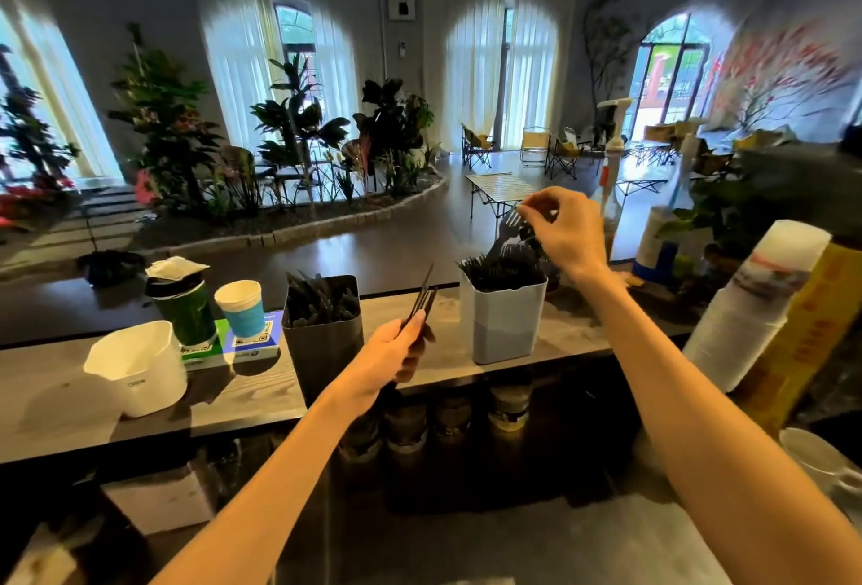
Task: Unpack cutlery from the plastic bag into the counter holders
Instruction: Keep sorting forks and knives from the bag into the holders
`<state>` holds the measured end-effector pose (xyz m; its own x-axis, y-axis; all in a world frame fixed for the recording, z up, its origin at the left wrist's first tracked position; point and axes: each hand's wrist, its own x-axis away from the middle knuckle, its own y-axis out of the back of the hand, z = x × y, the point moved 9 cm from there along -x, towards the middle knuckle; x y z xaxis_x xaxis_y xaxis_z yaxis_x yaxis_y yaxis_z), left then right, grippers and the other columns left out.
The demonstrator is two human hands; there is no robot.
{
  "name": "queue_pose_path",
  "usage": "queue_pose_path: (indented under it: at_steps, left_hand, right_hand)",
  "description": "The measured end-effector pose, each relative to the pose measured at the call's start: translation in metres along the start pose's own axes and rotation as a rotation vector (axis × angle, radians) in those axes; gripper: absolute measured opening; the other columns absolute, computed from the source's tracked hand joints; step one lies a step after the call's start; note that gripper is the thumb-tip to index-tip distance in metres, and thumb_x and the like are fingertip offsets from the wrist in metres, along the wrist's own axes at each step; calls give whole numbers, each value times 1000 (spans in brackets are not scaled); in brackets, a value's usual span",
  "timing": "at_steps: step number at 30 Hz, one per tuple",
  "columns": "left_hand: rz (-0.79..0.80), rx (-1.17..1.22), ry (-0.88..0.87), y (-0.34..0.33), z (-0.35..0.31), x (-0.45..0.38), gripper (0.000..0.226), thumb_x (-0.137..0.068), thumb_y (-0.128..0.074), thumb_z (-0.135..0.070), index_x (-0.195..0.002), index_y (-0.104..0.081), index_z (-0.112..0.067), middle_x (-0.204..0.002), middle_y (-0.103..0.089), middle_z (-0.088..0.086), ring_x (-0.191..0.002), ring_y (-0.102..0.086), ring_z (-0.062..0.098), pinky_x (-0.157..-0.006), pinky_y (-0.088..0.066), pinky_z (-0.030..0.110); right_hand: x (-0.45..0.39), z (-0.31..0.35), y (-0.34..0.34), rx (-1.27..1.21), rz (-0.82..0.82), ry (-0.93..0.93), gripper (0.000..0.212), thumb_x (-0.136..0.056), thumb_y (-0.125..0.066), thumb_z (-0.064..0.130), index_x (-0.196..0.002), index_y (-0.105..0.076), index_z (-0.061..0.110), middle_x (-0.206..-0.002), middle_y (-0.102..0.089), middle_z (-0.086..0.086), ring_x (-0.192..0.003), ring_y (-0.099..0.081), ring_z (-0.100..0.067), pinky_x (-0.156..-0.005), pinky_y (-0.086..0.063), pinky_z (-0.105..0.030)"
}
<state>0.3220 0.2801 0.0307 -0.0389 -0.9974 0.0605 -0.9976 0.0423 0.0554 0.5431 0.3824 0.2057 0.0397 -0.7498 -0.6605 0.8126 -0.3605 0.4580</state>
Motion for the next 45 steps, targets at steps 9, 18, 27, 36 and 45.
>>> queue_pose_path:
  at_steps: [9,18,27,36,45]
  left_hand:
    - [79,178,-105,8,-19,4,35,-103,-49,-37,-107,-57,-4,-63,-32,-4,-47,-25,8,-42,-25,18]
    - [112,163,-130,23,-37,24,34,-106,-41,-34,-107,-58,-5,-71,-16,6,-57,-9,22,-46,-14,27]
    - [57,-154,-136,65,-62,33,7,-100,-55,-4,-105,-53,-10,-56,-53,-11,-45,-30,7,-42,-25,18]
    - [-56,-336,-345,102,-137,29,27,-84,-75,-2,-107,-64,6,-81,-68,3,-74,-66,16,-76,-57,24]
    - [-233,-855,-224,174,-113,14,40,-94,-50,10,-130,-56,-6,-134,-59,15,-121,-58,31,-103,-48,46]
  right_hand:
    - [16,-26,-99,371,341,12,11,-94,-69,17,-101,-75,12,-106,-67,-11,-96,-65,-27,-75,-51,-34]
    - [56,96,-127,-333,576,281,37,-108,-44,30,-139,-60,21,-130,-68,5,-119,-62,-5,-97,-54,-22]
    - [56,142,-139,-491,808,268,21,-87,-78,17,-107,-73,10,-103,-77,-4,-94,-75,-21,-91,-60,-41]
    - [17,209,-108,-328,508,637,16,-80,-82,11,-94,-78,7,-88,-78,-2,-80,-74,-9,-78,-60,-23]
    - [-4,181,-133,-244,451,422,15,-79,-82,3,-93,-78,5,-84,-75,3,-71,-67,10,-74,-53,-9]
